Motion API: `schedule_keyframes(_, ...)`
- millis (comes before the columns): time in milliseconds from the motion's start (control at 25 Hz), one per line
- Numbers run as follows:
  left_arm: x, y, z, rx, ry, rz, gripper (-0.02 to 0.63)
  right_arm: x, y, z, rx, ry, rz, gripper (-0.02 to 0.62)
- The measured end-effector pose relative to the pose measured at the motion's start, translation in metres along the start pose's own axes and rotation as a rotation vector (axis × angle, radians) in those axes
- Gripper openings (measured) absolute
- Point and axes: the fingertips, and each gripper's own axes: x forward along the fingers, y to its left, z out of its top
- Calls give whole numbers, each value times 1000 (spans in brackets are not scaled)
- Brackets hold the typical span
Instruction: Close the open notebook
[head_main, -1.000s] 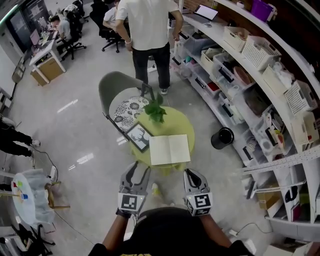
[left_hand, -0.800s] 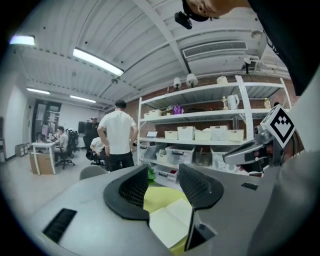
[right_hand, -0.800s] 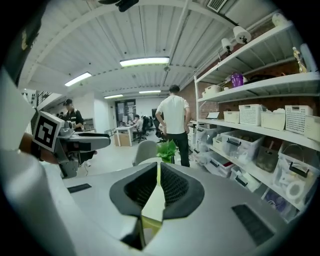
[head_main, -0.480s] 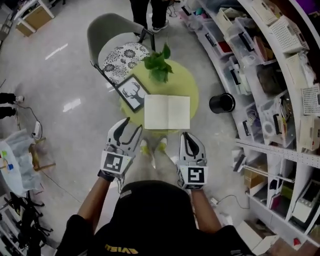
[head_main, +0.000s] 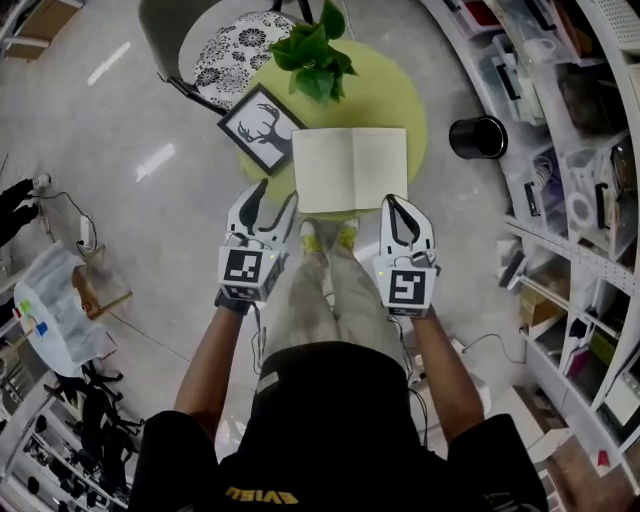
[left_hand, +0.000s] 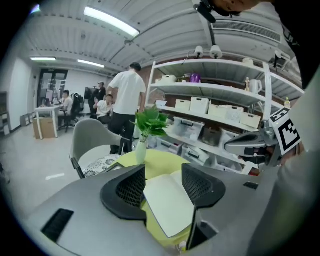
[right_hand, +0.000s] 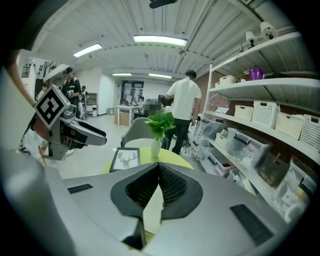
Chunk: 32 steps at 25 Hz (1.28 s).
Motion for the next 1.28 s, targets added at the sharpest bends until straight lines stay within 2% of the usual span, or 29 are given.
schedule_keyframes(160, 23, 7, -24, -31, 28, 6, 230, 25, -7, -14, 46, 33, 10, 2)
schedule_keyframes(240, 31, 9, -38, -55, 35, 0, 175, 33, -4, -28, 57, 50, 11, 2)
schedule_keyframes(560, 61, 13, -100, -151, 156, 6, 178, 59, -4, -77, 122, 138, 48, 0)
schedule_keyframes(800, 80, 19, -150, -219, 274, 10, 190, 76, 18, -105, 132, 193, 102, 0)
schedule_keyframes(1000, 98, 25, -162, -231, 310, 6, 190, 83, 36, -107, 123, 204, 161, 0)
schedule_keyframes(1280, 114, 25, -177, -240, 400, -73, 188, 74, 59, -108, 94, 197, 227, 0)
